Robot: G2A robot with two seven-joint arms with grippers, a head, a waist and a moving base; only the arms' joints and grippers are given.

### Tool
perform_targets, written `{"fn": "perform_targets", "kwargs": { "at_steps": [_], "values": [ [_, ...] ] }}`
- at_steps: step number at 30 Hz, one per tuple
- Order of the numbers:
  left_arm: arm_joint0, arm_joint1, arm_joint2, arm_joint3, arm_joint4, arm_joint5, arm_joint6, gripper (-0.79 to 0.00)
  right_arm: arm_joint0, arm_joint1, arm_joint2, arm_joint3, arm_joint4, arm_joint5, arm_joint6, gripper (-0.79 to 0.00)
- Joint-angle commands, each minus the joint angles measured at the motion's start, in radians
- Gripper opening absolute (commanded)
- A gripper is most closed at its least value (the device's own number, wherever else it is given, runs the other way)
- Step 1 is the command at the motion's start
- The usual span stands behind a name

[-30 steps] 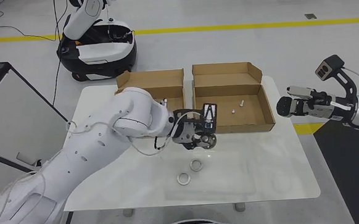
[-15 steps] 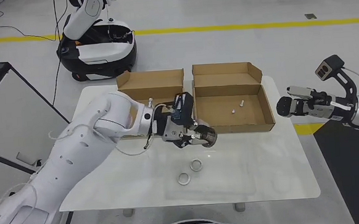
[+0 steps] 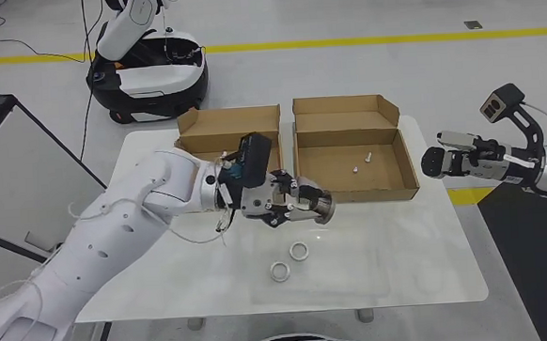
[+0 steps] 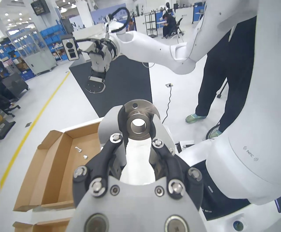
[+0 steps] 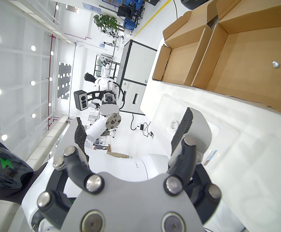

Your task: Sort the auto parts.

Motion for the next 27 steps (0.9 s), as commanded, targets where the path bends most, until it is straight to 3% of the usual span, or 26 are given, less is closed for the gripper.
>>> {"fn": "perform_targets", "kwargs": {
  "at_steps": [1,10,17,27],
  "values": [
    [-0.011,0.015,0.030,0.007,0.066,0.000,0.151,-0.785,0.000,0.000,0.000,0.000,0.000,0.000,0.000,0.000],
    [-0.108,0.086,0.180,0.109,0.511,0.000,0.833,-0.785,0.000,0.000,0.000,0.000,0.000,0.000,0.000,0.000],
    [-0.144,0.117,0.190,0.079,0.502,0.000,0.855,-0.785,0.000,0.000,0.000,0.000,0.000,0.000,0.000,0.000],
    [-0.123,0.147,0.120,-0.005,0.449,0.000,0.855,-0.785,0.000,0.000,0.000,0.000,0.000,0.000,0.000,0.000]
  ]
}}
